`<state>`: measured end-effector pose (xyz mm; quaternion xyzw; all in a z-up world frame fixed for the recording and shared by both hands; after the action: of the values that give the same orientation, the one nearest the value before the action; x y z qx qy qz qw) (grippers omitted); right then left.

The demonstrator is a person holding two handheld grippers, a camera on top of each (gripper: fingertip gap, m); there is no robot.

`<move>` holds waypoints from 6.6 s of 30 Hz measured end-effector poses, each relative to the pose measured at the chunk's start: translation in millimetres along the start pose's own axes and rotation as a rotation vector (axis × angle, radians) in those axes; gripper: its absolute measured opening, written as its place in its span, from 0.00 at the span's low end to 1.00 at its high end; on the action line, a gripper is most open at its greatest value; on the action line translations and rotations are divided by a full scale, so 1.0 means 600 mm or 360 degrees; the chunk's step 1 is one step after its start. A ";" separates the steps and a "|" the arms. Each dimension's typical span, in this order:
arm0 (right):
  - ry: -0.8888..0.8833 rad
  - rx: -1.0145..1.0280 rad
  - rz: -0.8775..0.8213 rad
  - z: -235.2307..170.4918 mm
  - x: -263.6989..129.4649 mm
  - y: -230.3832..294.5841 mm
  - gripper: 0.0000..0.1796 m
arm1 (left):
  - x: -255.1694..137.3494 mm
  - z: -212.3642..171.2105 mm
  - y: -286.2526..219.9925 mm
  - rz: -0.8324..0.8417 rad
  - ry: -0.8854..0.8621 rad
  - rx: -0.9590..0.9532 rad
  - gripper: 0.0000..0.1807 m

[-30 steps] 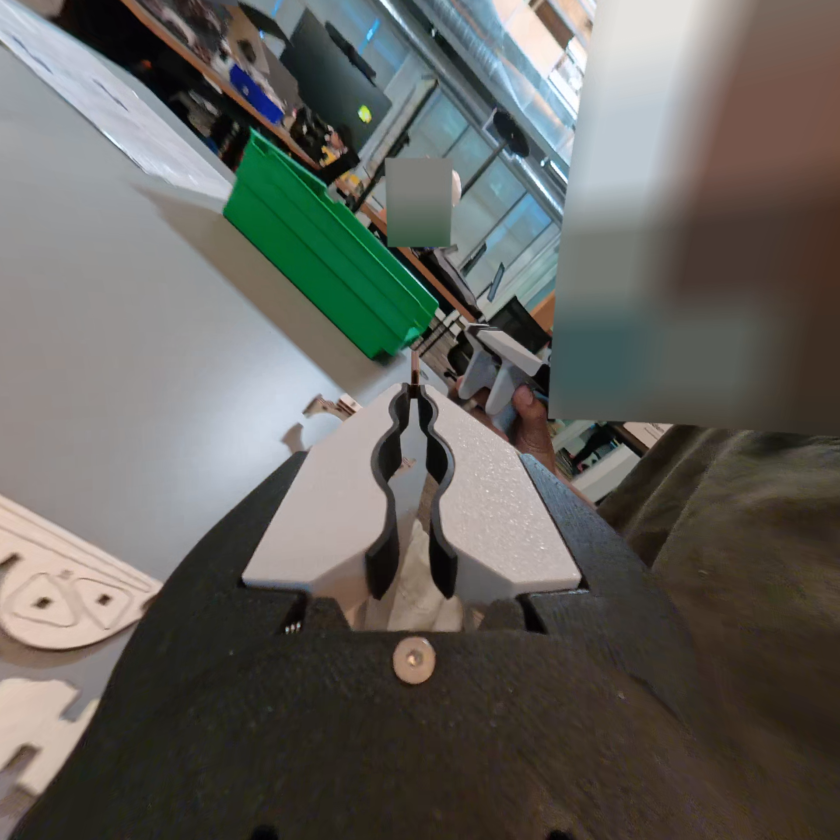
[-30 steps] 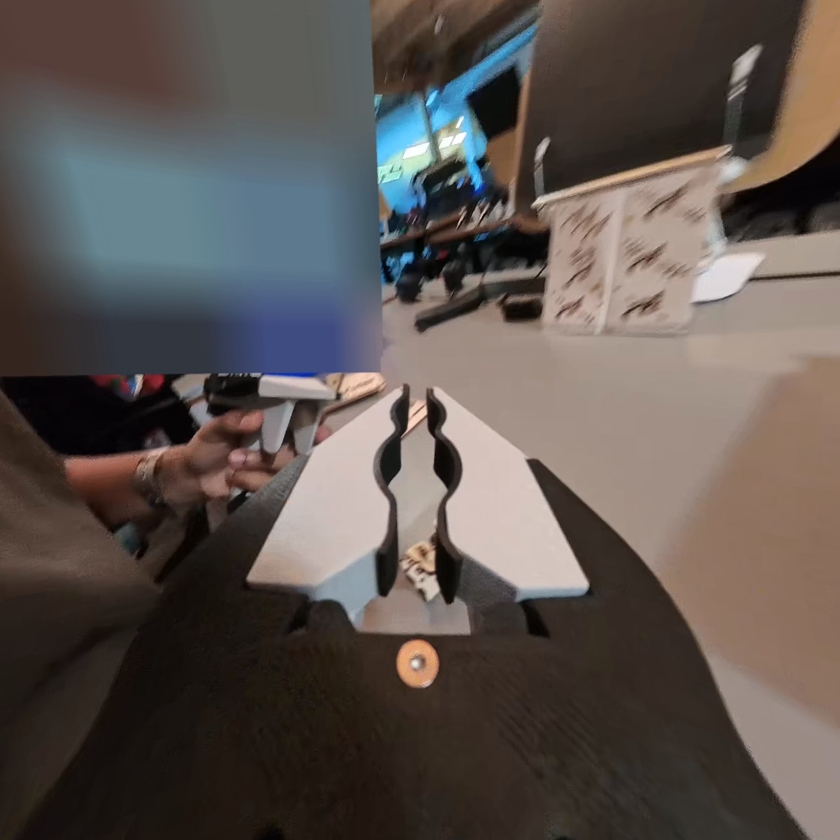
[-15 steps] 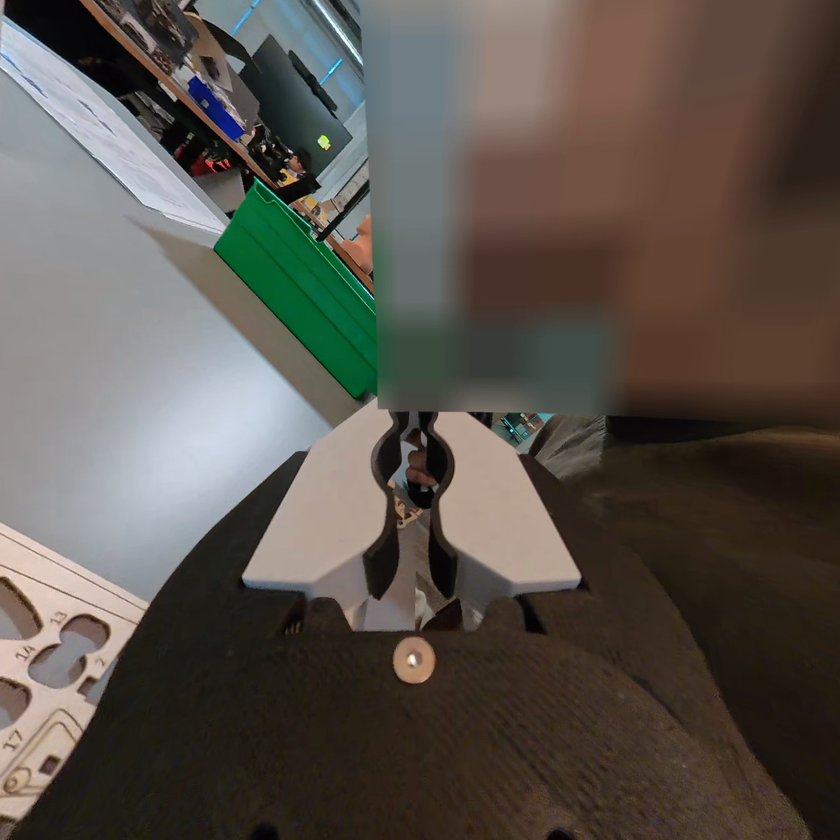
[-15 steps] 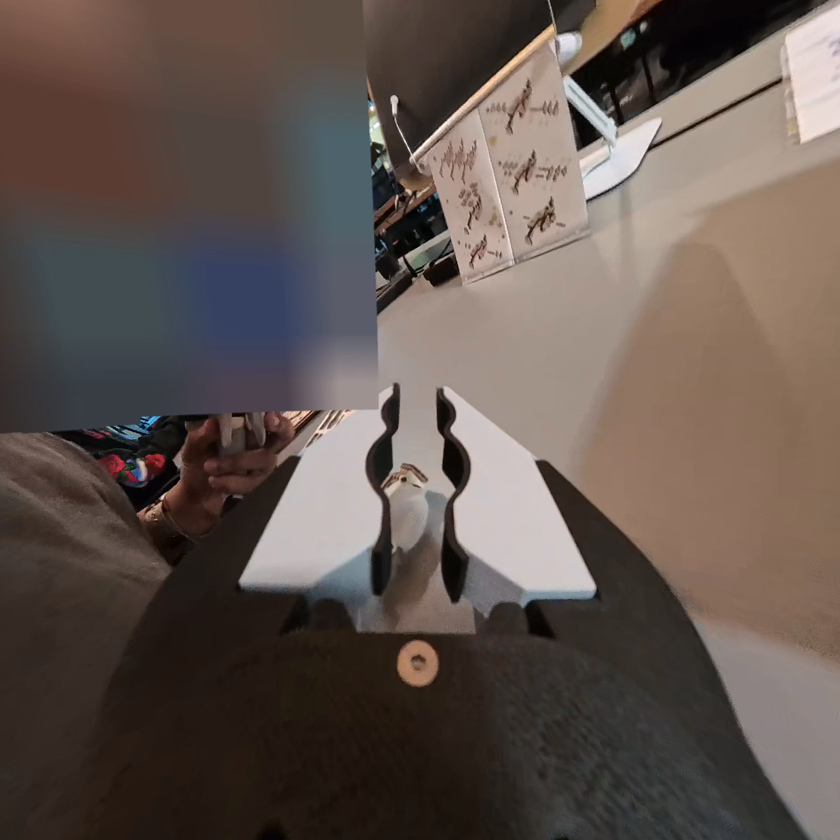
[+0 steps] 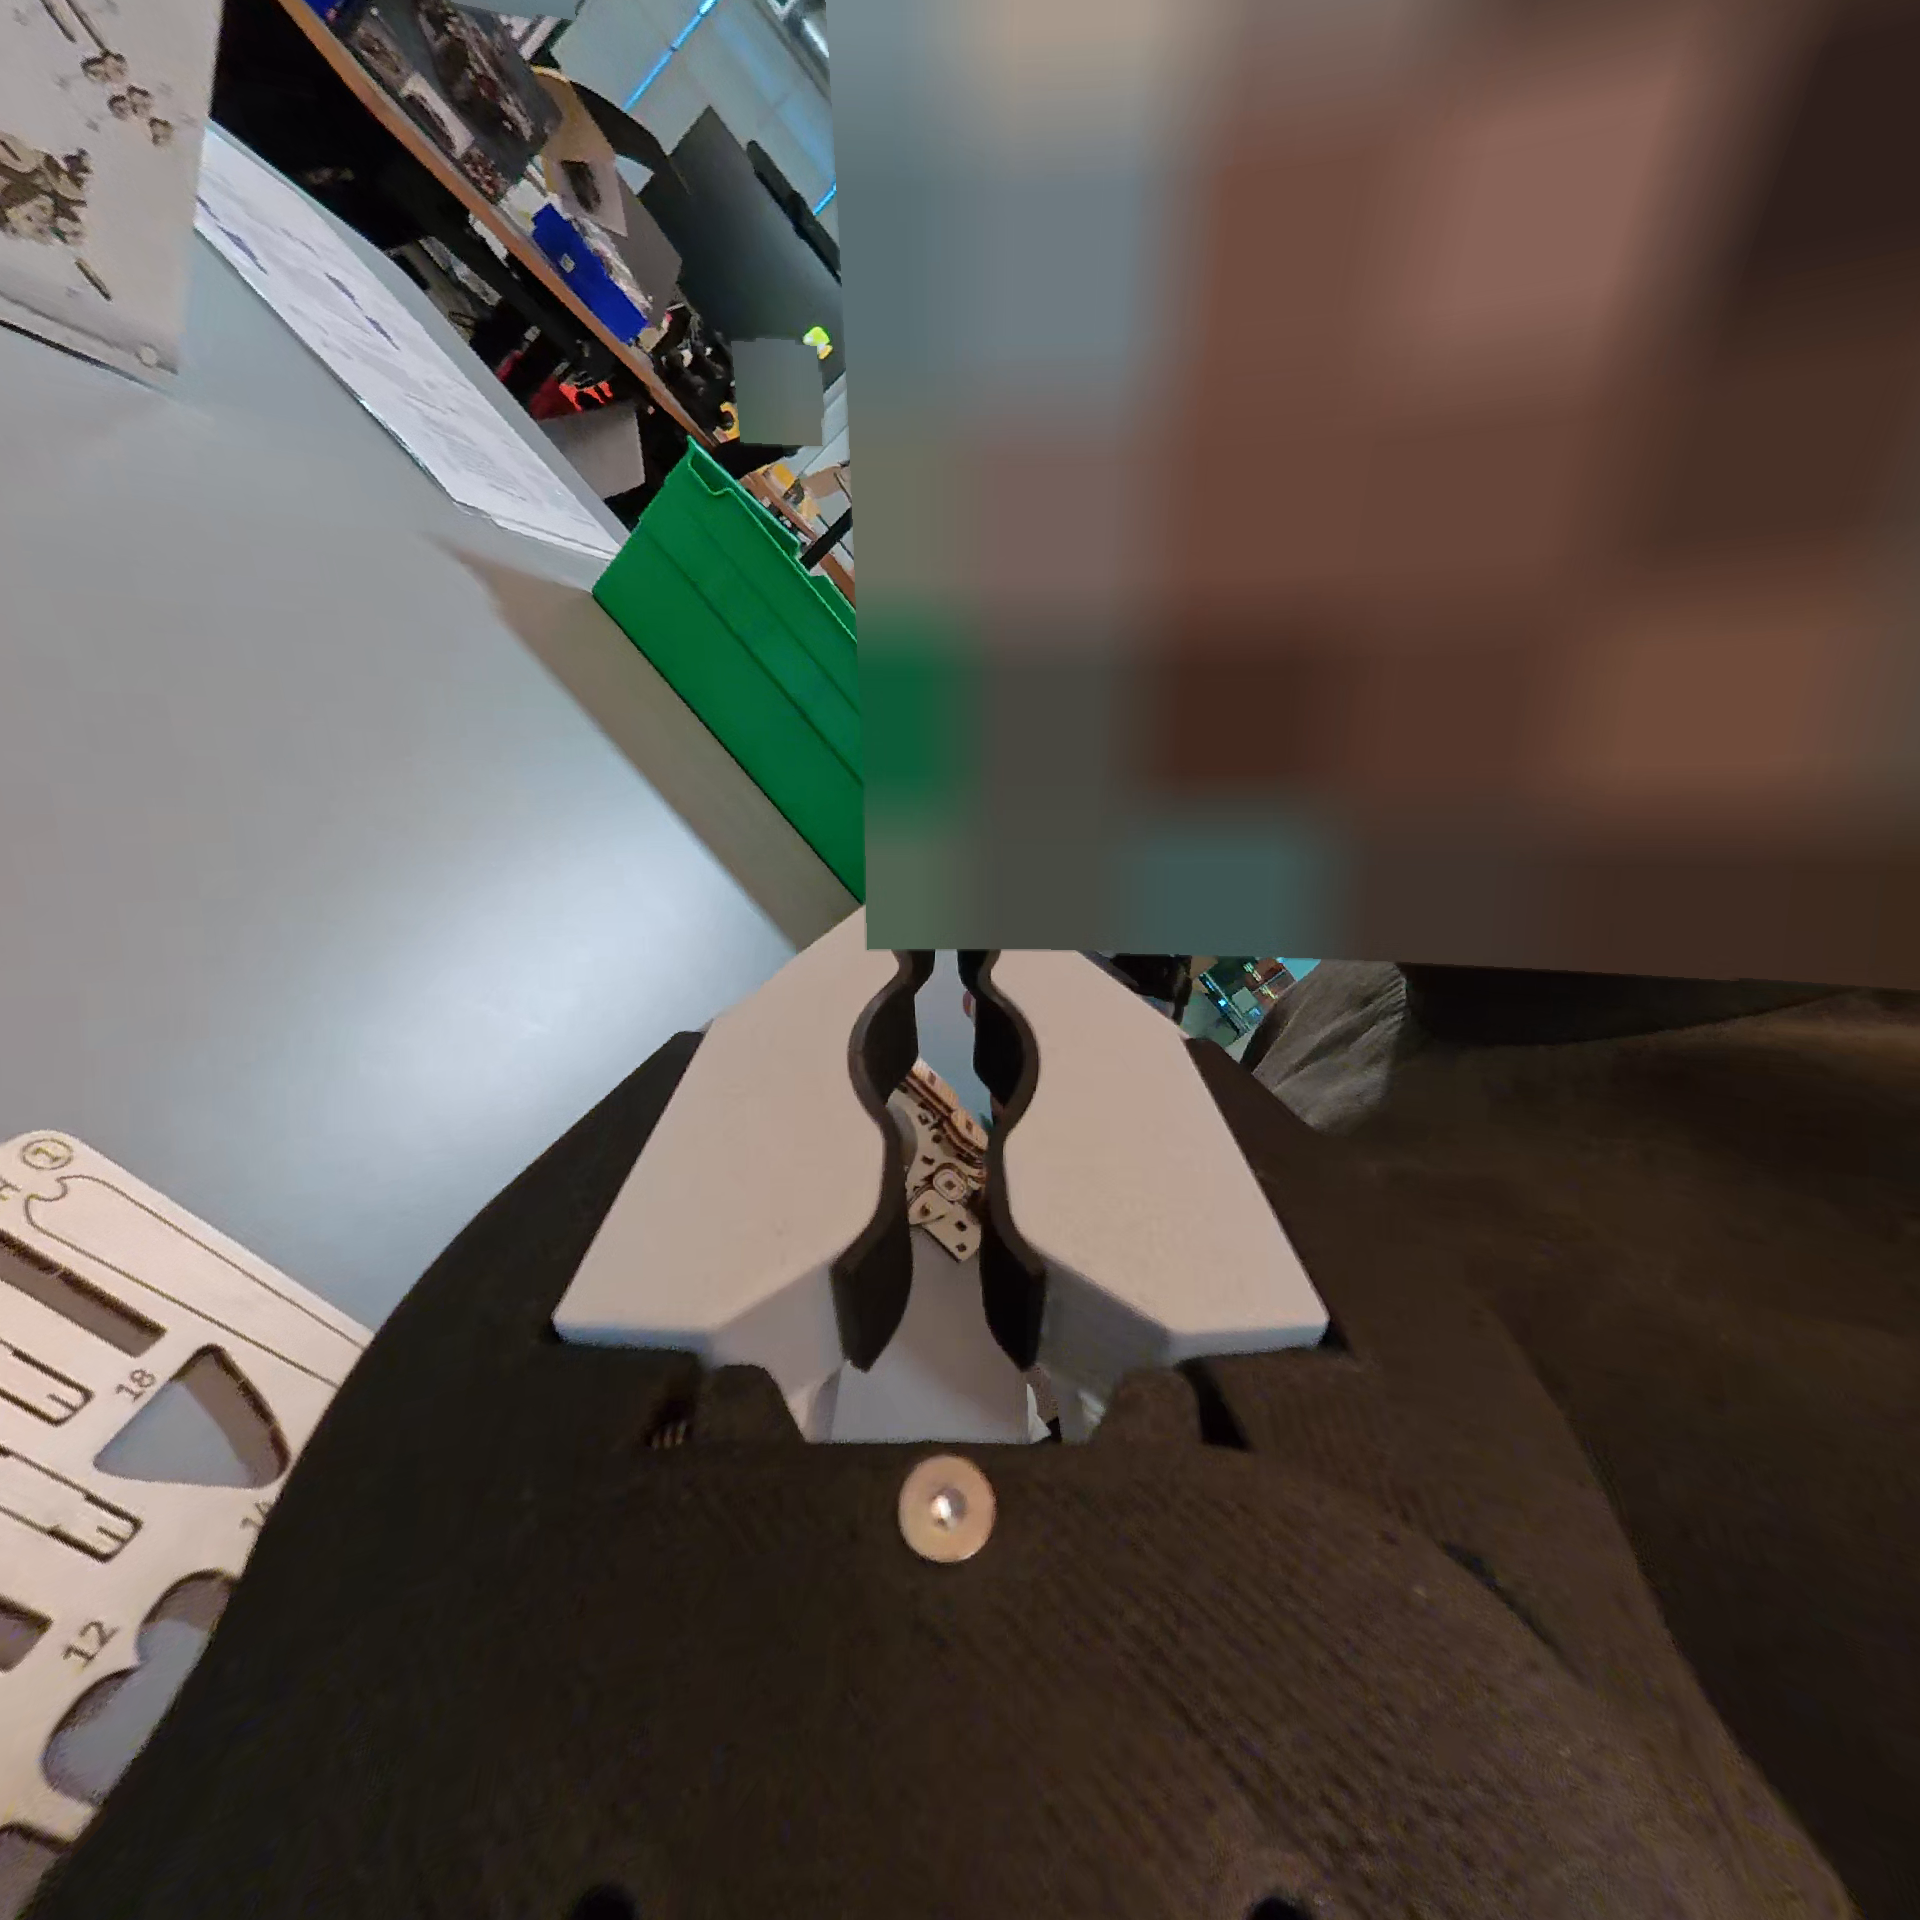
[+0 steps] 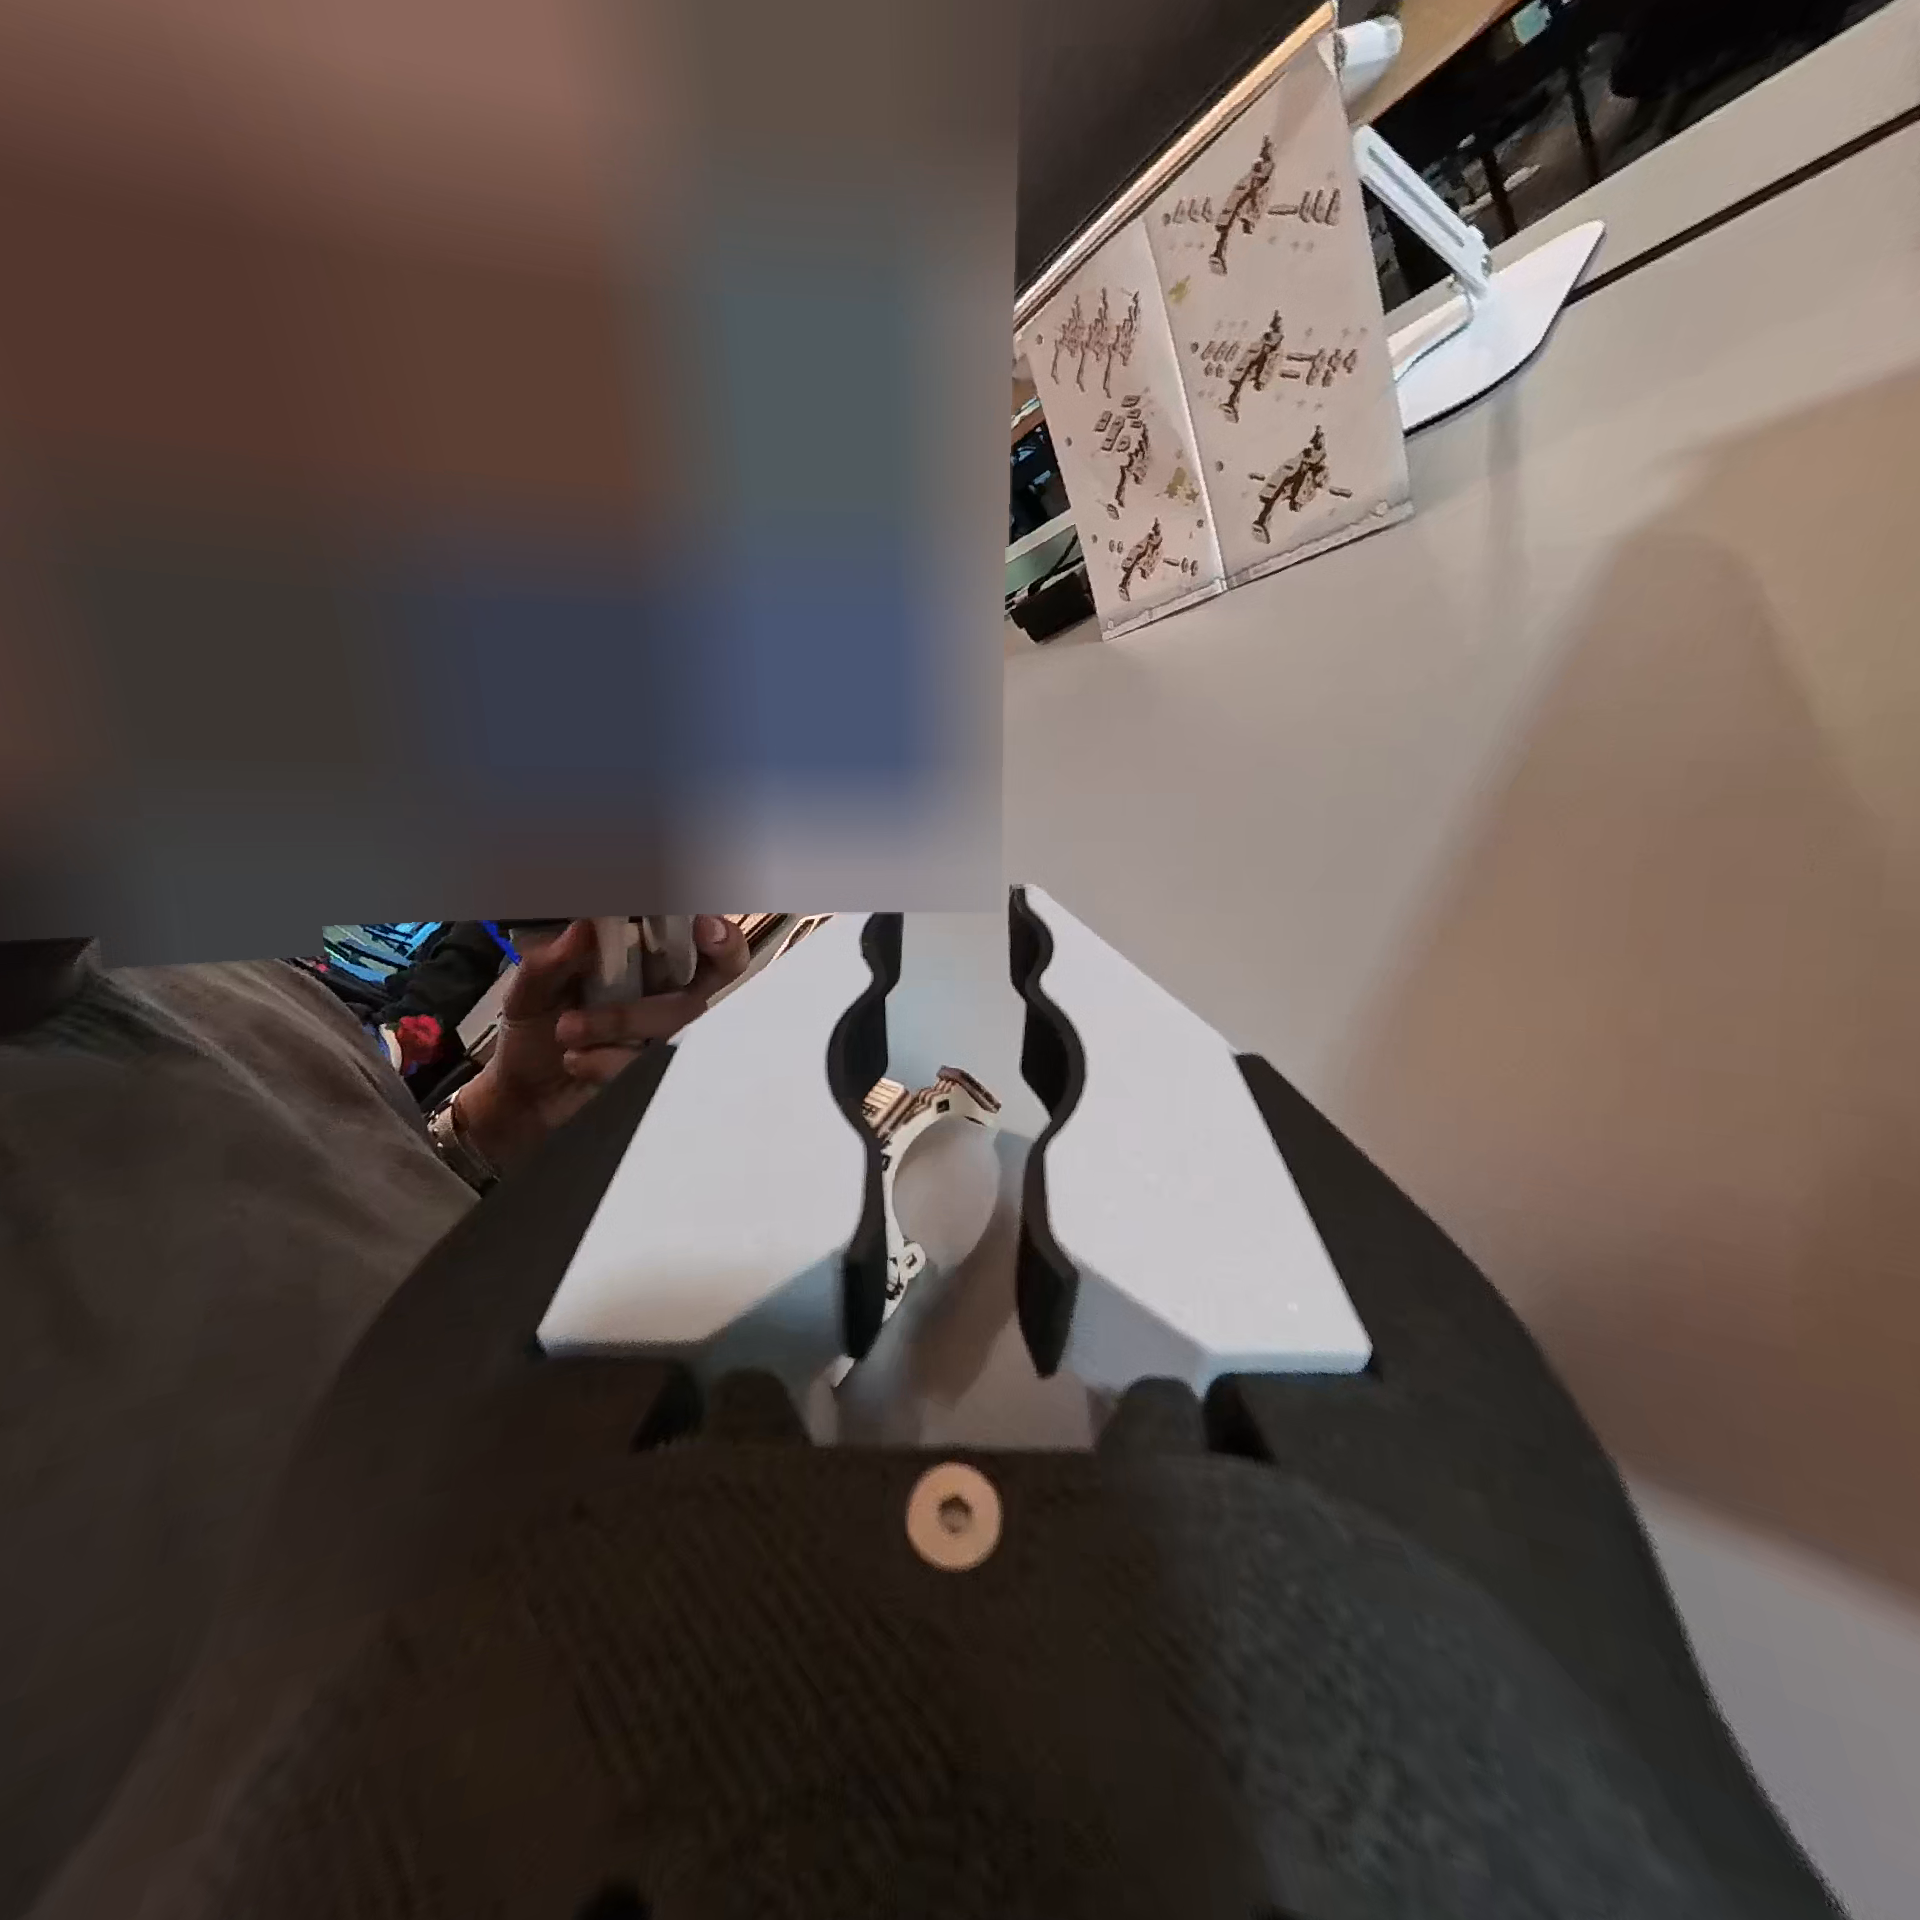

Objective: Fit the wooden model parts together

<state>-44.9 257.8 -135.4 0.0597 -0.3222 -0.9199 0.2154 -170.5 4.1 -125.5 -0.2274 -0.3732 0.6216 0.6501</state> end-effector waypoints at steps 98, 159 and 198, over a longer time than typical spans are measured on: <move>0.0195 -0.1117 0.0160 -0.088 0.033 0.213 0.09 | 0.038 -0.142 -0.122 0.0161 -0.0068 0.0501 0.00; 0.0385 -0.1325 0.0132 -0.079 0.017 0.191 0.08 | 0.038 -0.159 -0.126 0.0130 0.0159 0.0694 0.14; 0.0803 -0.1732 0.0243 -0.139 0.020 0.182 0.09 | 0.038 -0.188 -0.084 0.0072 0.0559 0.0002 0.00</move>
<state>4.2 129.0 -133.3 0.1339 0.2525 -0.8920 0.3503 -53.1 39.1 -152.3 -0.3405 -0.2484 0.5870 0.6913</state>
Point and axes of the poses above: each gripper's, where its closed fingertips meet, x out along the fingers, z out of its top, y = z × x across the jaws, the point moved 7 cm from there along -x, back along the fingers, and after that the axes turned 4 degrees about -y, right-handed, at the moved point
